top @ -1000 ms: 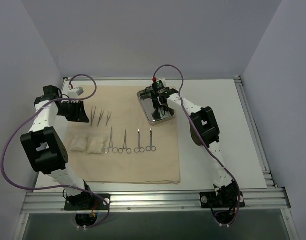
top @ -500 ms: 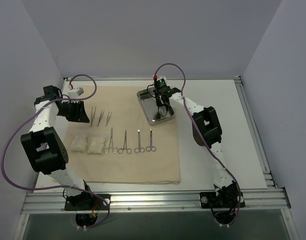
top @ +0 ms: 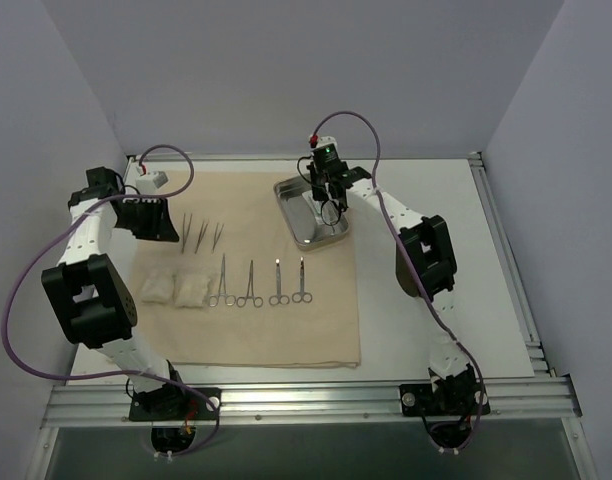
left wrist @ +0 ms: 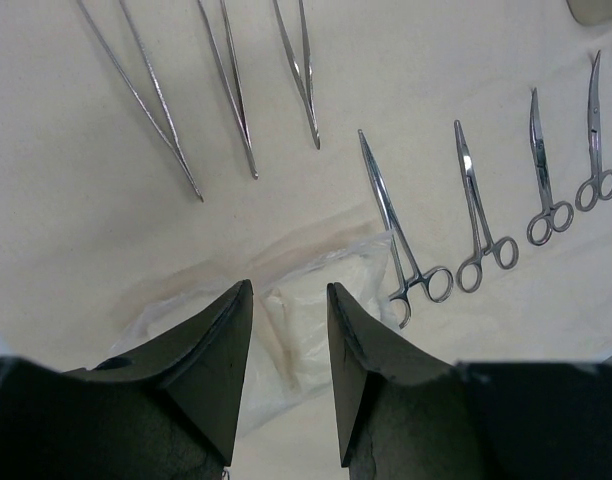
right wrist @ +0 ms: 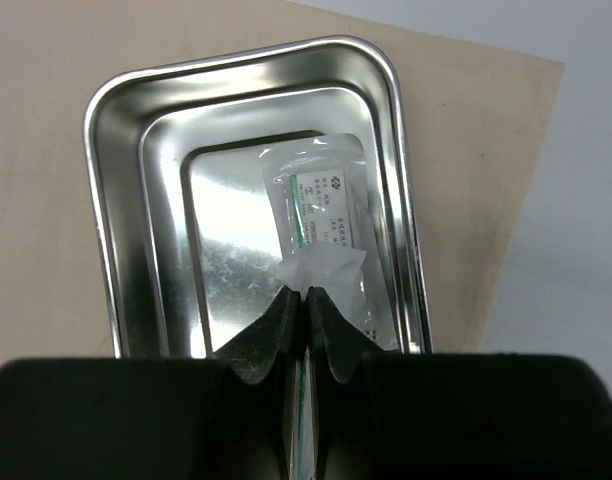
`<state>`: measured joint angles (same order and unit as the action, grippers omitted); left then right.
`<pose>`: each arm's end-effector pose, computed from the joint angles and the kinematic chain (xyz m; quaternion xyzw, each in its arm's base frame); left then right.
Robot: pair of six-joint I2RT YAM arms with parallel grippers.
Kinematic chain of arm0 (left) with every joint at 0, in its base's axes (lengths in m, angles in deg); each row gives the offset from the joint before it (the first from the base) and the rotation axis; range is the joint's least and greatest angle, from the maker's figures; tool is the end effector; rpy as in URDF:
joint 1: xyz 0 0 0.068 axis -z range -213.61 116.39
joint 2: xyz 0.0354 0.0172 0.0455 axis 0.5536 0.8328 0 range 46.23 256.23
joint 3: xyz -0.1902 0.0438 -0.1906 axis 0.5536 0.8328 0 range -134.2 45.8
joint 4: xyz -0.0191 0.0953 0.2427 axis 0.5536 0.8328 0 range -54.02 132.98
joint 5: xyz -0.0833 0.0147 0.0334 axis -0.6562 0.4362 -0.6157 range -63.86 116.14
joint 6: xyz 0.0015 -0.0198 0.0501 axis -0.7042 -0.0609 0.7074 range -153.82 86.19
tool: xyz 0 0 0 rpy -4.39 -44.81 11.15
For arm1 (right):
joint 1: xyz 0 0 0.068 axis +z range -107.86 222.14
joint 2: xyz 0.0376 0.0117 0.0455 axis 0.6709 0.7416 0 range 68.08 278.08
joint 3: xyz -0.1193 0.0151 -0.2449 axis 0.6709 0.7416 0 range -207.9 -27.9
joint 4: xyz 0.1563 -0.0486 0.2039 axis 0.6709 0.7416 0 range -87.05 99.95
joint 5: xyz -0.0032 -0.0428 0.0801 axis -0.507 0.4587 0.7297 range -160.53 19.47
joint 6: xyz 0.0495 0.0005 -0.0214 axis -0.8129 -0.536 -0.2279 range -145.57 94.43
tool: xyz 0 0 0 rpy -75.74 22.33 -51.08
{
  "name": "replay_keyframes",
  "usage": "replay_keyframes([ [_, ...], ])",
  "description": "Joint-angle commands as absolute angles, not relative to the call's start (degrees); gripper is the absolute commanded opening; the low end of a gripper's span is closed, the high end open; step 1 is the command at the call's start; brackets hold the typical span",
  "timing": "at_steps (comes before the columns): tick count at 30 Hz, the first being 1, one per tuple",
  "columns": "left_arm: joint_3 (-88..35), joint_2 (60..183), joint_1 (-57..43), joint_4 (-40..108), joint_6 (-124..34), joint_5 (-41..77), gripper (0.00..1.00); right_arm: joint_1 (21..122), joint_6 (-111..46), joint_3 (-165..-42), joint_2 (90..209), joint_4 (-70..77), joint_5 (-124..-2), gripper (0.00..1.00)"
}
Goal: Open and lay out the surgical kit
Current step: Pick up the medical item from the container.
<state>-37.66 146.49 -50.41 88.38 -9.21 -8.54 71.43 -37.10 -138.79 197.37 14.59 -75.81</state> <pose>0.3463 0.0834 0.2633 0.1176 0.9331 -0.2133 0.2648 0.4668 0.2581 0.2425 -0.1109 0.8584 0.1367 0.4818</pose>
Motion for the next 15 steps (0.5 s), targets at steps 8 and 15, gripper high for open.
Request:
replay_keyframes([
  [8,-46.6,145.6,-42.1,89.3,-11.5,-8.8,0.51,74.8,-50.9,-127.7,187.6,-14.2,-56.9,0.00],
  [15,-47.5,147.3,-41.8,86.6,-15.9,-6.5,0.51,77.7,-60.2,-132.1,196.6,-22.5,-49.3,0.00],
])
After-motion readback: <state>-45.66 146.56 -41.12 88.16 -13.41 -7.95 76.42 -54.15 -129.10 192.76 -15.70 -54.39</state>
